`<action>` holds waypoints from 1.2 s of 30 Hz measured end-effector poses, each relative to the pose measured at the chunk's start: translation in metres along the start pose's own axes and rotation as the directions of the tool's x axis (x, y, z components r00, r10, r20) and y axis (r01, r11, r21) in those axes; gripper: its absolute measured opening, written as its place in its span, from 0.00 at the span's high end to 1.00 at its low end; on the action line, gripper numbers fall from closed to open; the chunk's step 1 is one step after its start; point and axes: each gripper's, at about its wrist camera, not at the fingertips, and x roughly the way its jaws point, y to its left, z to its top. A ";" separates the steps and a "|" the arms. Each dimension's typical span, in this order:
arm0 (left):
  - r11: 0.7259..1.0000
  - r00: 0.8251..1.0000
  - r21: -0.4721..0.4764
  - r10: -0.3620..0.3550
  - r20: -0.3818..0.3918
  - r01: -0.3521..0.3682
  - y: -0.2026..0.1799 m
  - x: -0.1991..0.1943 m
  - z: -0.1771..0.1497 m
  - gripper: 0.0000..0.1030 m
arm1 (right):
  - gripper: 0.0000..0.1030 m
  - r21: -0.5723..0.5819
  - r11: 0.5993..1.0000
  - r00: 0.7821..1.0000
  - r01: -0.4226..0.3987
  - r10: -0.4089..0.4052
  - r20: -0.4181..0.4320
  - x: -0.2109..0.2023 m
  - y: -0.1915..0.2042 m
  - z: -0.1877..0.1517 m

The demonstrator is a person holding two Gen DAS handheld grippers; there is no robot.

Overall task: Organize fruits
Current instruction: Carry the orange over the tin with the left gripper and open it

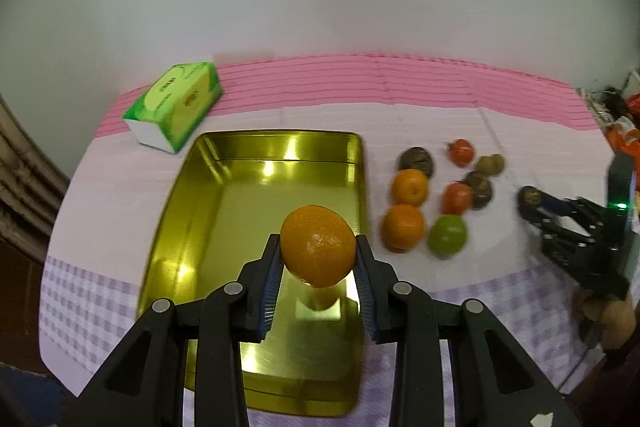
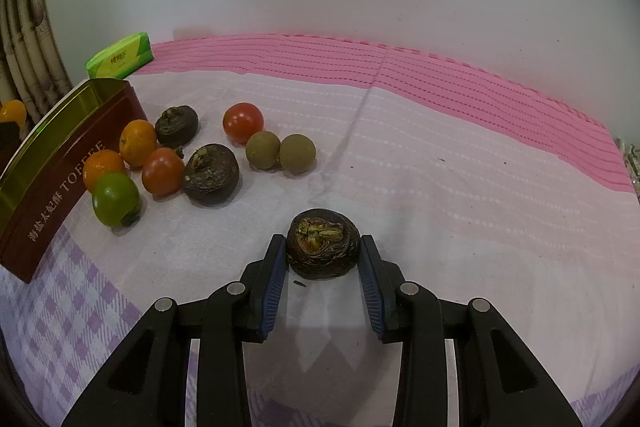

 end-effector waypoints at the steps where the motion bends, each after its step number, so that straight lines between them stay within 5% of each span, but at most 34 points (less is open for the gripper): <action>1: 1.000 1.000 0.002 0.010 -0.002 -0.010 0.002 0.002 0.001 0.70 | 0.64 0.000 1.000 1.000 0.001 -0.001 0.000 0.000 0.000 0.000; 29: 0.981 0.977 0.062 0.187 -0.101 -0.181 0.047 0.089 0.040 0.69 | 0.64 0.003 1.000 1.000 0.002 -0.002 -0.004 0.000 -0.002 0.002; 36: 0.967 0.967 0.082 0.247 -0.060 -0.242 0.052 0.089 0.052 0.61 | 0.64 0.005 1.000 1.000 0.000 0.000 -0.006 0.000 -0.003 0.003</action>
